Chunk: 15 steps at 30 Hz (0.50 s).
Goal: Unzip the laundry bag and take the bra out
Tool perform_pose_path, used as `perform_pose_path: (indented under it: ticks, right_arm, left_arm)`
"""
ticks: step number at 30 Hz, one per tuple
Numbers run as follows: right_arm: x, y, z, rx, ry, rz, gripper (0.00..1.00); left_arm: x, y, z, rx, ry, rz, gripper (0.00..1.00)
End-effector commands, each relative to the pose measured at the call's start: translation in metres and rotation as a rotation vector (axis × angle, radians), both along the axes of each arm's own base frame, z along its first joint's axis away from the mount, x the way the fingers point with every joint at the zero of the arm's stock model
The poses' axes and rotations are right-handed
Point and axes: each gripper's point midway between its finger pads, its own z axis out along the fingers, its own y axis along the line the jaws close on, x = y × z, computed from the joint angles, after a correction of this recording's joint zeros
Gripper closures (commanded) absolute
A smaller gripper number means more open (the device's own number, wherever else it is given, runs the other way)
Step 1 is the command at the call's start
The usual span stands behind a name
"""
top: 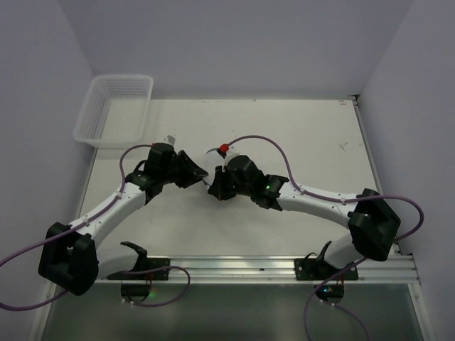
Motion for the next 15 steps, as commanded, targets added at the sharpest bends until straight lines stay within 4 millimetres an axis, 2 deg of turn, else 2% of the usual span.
perform_pose_path:
  ticks: [1,2,3,4,7,11,13,14,15]
  right_arm:
    - [0.005,0.008,0.025,0.055,-0.052,0.002,1.00]
    - [0.003,0.005,0.020,0.046,-0.047,0.000,1.00]
    - [0.000,0.001,0.017,0.034,-0.039,0.002,1.00]
    - [-0.002,-0.005,0.011,0.012,-0.039,0.003,1.00]
    - [-0.008,-0.031,-0.003,-0.035,-0.033,-0.020,1.00]
    - [-0.015,-0.085,-0.029,-0.123,-0.020,-0.095,1.00]
    - [-0.010,-0.107,-0.034,-0.139,-0.016,-0.139,1.00]
    - [-0.012,-0.120,-0.044,-0.167,-0.002,-0.157,1.00]
    - [-0.007,-0.130,-0.037,-0.156,-0.020,-0.184,1.00]
  left_arm:
    - [0.012,-0.009,0.014,-0.039,-0.068,-0.005,0.65]
    - [0.013,-0.009,0.014,-0.039,-0.071,-0.004,0.80]
    - [0.014,-0.010,0.015,-0.040,-0.075,-0.010,0.86]
    - [0.016,-0.011,0.016,-0.038,-0.080,-0.013,0.98]
    - [0.019,-0.010,0.015,-0.014,-0.085,-0.028,1.00]
    - [0.024,-0.005,0.014,0.038,-0.106,-0.046,1.00]
    - [0.029,-0.003,0.018,0.054,-0.135,-0.063,1.00]
    - [0.032,-0.002,0.020,0.060,-0.146,-0.076,1.00]
    - [0.037,0.000,0.022,0.081,-0.160,-0.099,1.00]
